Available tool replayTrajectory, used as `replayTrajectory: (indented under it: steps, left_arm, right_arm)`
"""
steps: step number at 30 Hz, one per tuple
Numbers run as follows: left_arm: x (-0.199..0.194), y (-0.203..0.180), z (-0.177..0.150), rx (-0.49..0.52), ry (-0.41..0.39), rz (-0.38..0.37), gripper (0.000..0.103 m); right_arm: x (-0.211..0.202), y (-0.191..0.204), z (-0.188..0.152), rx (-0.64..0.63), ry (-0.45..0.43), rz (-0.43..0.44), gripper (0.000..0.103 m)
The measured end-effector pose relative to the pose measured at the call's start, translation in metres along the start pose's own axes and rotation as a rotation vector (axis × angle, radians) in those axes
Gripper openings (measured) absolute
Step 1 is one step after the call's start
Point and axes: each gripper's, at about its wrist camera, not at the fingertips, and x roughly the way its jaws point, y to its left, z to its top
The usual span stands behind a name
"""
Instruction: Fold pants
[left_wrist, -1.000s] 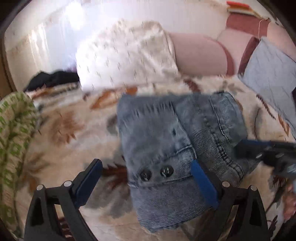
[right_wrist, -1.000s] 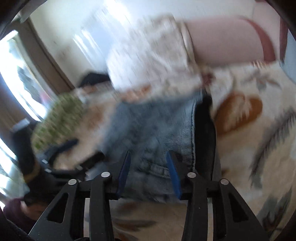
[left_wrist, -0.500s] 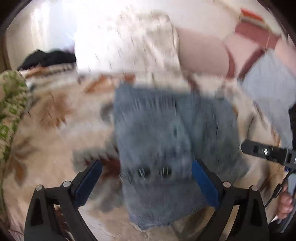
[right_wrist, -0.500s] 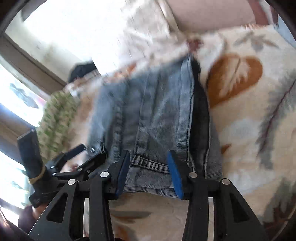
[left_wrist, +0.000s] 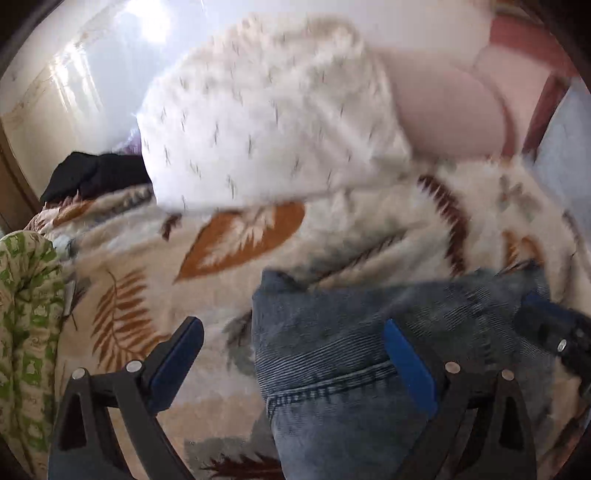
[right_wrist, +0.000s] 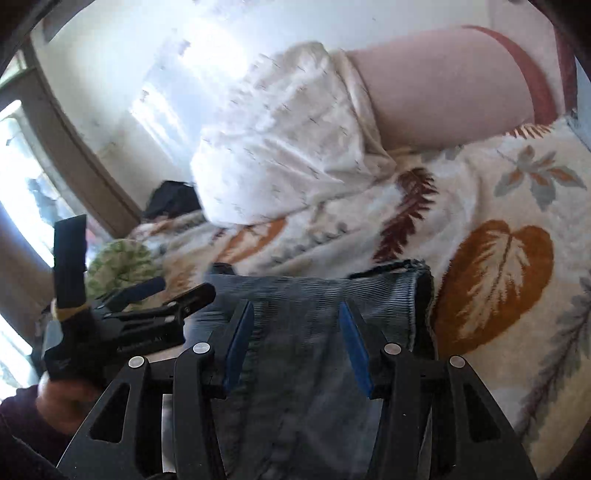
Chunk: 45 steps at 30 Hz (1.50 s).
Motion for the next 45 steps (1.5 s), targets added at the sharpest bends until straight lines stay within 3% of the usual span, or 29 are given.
replayTrajectory:
  steps: [2, 4, 10, 13, 16, 19, 22, 26, 28, 33, 38, 42, 45]
  left_arm:
    - [0.02, 0.005, -0.008, -0.03, 0.04, -0.013, 0.1]
    - [0.036, 0.011, -0.015, -0.072, 0.071, -0.034, 0.103]
    - [0.055, 0.017, -0.02, -0.12, 0.061, -0.047, 0.103]
    - [0.044, 0.026, -0.023, -0.157, 0.037, -0.071, 0.103]
    - [0.017, 0.038, -0.029, -0.184, -0.009, -0.041, 0.102]
    - [-0.024, 0.039, -0.047, -0.134, -0.071, -0.019, 0.102]
    - [-0.054, 0.031, -0.072, -0.102, -0.111, -0.033, 0.102]
    - [-0.054, 0.002, -0.101, 0.05, -0.097, 0.03, 0.102]
    - [-0.05, 0.001, -0.109, 0.027, -0.11, 0.038, 0.102]
    - [-0.034, -0.006, -0.117, 0.034, -0.08, 0.082, 0.103]
    - [-0.036, -0.016, -0.117, 0.084, -0.084, 0.146, 0.103]
    - [-0.062, -0.003, -0.114, 0.006, -0.061, 0.097, 0.102]
    - [-0.106, 0.003, -0.124, -0.012, -0.155, 0.091, 0.102]
  right_arm:
    - [0.017, -0.013, -0.003, 0.057, 0.053, -0.042, 0.048]
    - [0.032, -0.033, -0.01, 0.137, 0.114, -0.024, 0.048]
    - [0.039, -0.043, -0.015, 0.128, 0.115, -0.003, 0.047]
    - [0.033, -0.043, -0.014, 0.129, 0.104, 0.011, 0.047]
    - [0.013, -0.032, -0.011, 0.13, 0.112, -0.011, 0.051]
    - [-0.021, -0.01, -0.013, 0.045, 0.051, -0.004, 0.052]
    - [-0.04, 0.01, -0.031, -0.022, 0.081, 0.007, 0.053]
    - [-0.043, 0.033, -0.069, -0.12, 0.127, -0.064, 0.053]
    - [-0.032, 0.037, -0.085, -0.161, 0.176, -0.126, 0.053]
    - [-0.016, 0.046, -0.107, -0.28, 0.17, -0.21, 0.057]
    - [-0.015, 0.042, -0.115, -0.285, 0.132, -0.232, 0.057]
    - [-0.028, 0.047, -0.116, -0.262, 0.079, -0.248, 0.059]
    - [-0.062, 0.048, -0.111, -0.172, 0.022, -0.184, 0.062]
